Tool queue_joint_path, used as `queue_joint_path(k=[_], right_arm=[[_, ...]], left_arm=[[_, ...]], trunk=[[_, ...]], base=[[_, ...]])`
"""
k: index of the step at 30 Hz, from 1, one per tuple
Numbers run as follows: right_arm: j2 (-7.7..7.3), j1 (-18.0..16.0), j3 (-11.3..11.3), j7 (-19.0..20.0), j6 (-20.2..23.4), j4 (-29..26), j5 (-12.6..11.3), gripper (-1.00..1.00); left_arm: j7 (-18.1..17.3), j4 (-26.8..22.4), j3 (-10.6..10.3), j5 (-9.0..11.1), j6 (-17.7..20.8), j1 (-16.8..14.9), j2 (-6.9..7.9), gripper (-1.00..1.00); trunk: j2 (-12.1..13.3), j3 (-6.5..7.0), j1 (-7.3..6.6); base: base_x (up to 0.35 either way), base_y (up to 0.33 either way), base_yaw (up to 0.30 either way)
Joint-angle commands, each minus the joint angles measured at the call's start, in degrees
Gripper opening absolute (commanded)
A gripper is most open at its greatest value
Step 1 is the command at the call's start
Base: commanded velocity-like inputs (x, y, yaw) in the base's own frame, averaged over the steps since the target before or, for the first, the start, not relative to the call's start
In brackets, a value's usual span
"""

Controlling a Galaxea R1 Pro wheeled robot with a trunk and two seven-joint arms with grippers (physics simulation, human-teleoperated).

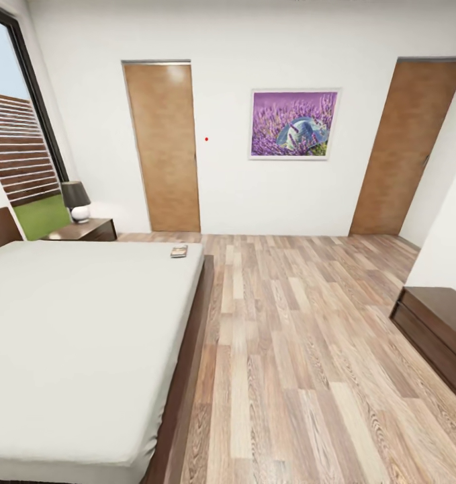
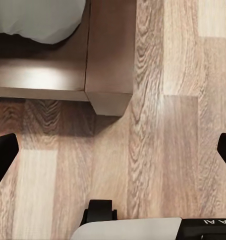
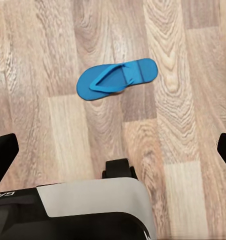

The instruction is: In the bedroom, move the book from the bed onto either nightstand, and place the two sandals side by side next to the bed.

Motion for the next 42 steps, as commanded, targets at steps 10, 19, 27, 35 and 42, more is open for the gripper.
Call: queue_joint_path(k=[10,19,27,35,42], right_arm=[[0.02,0.0,-0.1,0.0,-0.1,0.0,-0.1,1.0],[0.02,0.0,-0.1,0.0,-0.1,0.0,-0.1,1.0],[0.02,0.0,-0.1,0.0,-0.1,0.0,-0.1,1.0],[0.02,0.0,-0.1,0.0,-0.1,0.0,-0.1,1.0],[0.02,0.0,-0.1,0.0,-0.1,0.0,-0.1,1.0]], left_arm=[[0.0,0.0,0.0,0.1,-0.2,0.0,-0.01,1.0],[0.0,0.0,0.0,0.1,-0.2,0.0,-0.01,1.0],[0.0,0.0,0.0,0.1,-0.2,0.0,-0.01,1.0],[0.0,0.0,0.0,0.1,-0.2,0.0,-0.01,1.0],[0.0,0.0,0.0,0.1,-0.2,0.0,-0.01,1.0]], trunk=[[0.0,-0.05,0.0],[0.0,-0.05,0.0],[0.0,-0.05,0.0],[0.0,-0.05,0.0],[0.0,-0.05,0.0]], base=[[0.0,0.109,-0.266],[0.0,0.013,-0.265],[0.0,0.0,-0.263],[0.0,0.0,-0.262],[0.0,0.0,-0.262]])
